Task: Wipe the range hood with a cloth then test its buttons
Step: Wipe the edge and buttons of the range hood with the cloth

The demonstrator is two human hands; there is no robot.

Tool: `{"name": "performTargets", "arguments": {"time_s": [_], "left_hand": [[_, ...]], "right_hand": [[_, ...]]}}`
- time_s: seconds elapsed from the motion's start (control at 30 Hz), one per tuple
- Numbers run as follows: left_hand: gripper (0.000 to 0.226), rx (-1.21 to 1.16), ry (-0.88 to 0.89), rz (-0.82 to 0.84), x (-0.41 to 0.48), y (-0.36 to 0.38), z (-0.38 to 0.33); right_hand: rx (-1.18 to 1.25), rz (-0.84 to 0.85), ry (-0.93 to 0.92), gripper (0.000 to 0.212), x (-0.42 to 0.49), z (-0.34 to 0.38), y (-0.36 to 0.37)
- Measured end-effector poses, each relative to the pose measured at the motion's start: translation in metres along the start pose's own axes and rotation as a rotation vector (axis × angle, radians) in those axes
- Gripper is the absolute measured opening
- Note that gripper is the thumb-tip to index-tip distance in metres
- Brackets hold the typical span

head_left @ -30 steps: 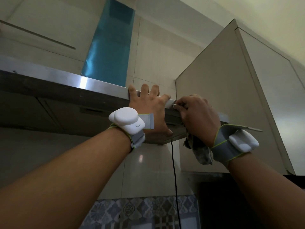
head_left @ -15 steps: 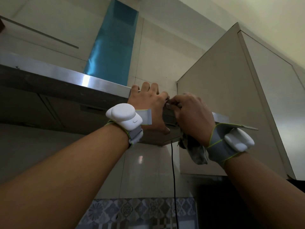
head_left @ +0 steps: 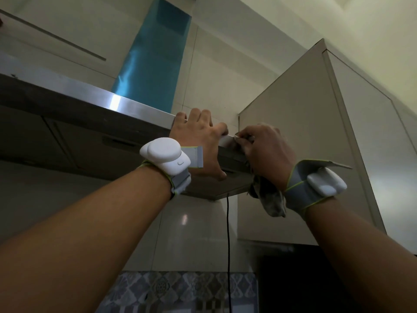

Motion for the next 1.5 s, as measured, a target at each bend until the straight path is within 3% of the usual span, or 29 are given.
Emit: {"name": "performTargets", "arguments": {"time_s": [0.37, 0.57, 0.8, 1.07, 1.2, 1.37, 1.5], "left_hand": [[0.091, -0.027, -0.024, -0.016, 0.000, 0.000, -0.002], [0.091, -0.010, -0.030, -0.003, 0.000, 0.001, -0.002], [0.092, 0.022, -0.048, 0.033, 0.003, 0.000, -0.010], [0.091, 0.014, 0.035, 0.018, 0.013, 0.010, -0.045], [0.092, -0.018, 0.036, -0.005, 0.011, 0.010, -0.041], [0.093, -0.048, 0.033, -0.010, 0.011, 0.011, -0.038], [0.093, -0.054, 0.037, 0.000, 0.010, 0.012, -0.039]], "right_hand": [[0.049, -0.027, 0.029, 0.020, -0.009, -0.021, -0.001], [0.042, -0.031, -0.058, 0.022, -0.024, -0.010, 0.006], [0.066, -0.055, 0.004, 0.021, -0.014, -0.037, -0.002], [-0.018, -0.021, -0.082, 0.022, -0.027, -0.025, -0.001], [0.025, -0.025, 0.011, 0.022, -0.017, -0.039, -0.005], [-0.027, 0.095, 0.116, 0.018, 0.012, -0.049, 0.000], [-0.112, 0.235, 0.084, 0.019, 0.026, -0.036, 0.006]]}}
Point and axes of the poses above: each hand's wrist, its own x-axis towards the middle knuckle, its own y-axis out of the palm, z = x × y, the point moved 9 cm from there along x, towards the middle knuckle
